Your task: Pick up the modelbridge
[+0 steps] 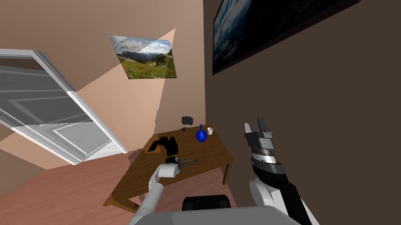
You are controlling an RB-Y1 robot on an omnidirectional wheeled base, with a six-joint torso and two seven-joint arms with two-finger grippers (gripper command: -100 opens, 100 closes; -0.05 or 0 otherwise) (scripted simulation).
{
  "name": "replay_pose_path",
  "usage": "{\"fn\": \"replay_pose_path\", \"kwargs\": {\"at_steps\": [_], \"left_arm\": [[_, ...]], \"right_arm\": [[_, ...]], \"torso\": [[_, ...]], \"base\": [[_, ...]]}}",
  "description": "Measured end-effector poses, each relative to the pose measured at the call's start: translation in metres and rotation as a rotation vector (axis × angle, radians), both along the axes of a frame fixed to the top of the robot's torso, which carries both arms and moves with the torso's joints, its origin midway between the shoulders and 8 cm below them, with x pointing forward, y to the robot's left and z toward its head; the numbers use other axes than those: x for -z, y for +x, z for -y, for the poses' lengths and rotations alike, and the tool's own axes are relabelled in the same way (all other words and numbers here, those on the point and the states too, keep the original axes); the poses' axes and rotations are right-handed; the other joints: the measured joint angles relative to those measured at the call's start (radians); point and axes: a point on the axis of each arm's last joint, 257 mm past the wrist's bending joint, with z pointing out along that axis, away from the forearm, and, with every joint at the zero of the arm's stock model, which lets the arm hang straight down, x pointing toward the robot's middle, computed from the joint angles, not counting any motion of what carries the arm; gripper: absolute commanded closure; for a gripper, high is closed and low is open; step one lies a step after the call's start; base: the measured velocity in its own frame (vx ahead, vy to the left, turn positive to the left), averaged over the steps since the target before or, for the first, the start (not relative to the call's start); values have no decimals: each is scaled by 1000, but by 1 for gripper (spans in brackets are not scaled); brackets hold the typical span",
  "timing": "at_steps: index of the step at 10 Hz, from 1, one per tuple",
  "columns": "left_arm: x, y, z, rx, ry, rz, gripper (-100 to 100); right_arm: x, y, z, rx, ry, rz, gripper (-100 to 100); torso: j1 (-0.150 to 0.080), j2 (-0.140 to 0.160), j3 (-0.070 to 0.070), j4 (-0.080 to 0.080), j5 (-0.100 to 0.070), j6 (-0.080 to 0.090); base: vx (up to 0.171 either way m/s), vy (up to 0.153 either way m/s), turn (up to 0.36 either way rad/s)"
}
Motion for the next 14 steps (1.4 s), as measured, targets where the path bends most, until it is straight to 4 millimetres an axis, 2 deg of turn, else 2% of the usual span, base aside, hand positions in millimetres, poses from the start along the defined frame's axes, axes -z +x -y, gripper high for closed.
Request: {"fn": "replay_pose_path", "kwargs": {"at_steps": [1,5,6,10,11,12,14], "left_arm": [[0,0,0,0,0,0,-100],[15,-5,0,0,-1,-1,-100],[16,-5,0,0,0,1,100],[15,-4,0,3,0,1,100],[16,-5,0,3,1,1,0],[16,-5,0,3,1,1,100],[6,-1,0,2,1,4,100]], "right_arm": [[0,0,0,0,0,0,0],[0,0,0,0,0,0,0],[0,0,0,0,0,0,0],[0,0,0,0,0,0,0],[0,0,0,0,0,0,0],[0,0,0,0,0,0,0],[0,0,0,0,0,0,0]], "torso": [[0,0,0,0,0,0],[0,-3,-2,-1,0,0],[0,-1,-1,0,0,0],[1,-3,-2,-1,1,0],[2,-3,-2,-1,1,0],[2,-3,-2,-1,1,0],[1,1,0,0,1,0]], "base": [[22,-2,-1],[40,3,0],[0,0,0],[0,0,0],[0,0,0],[-28,-5,0],[-57,-1,0]]}}
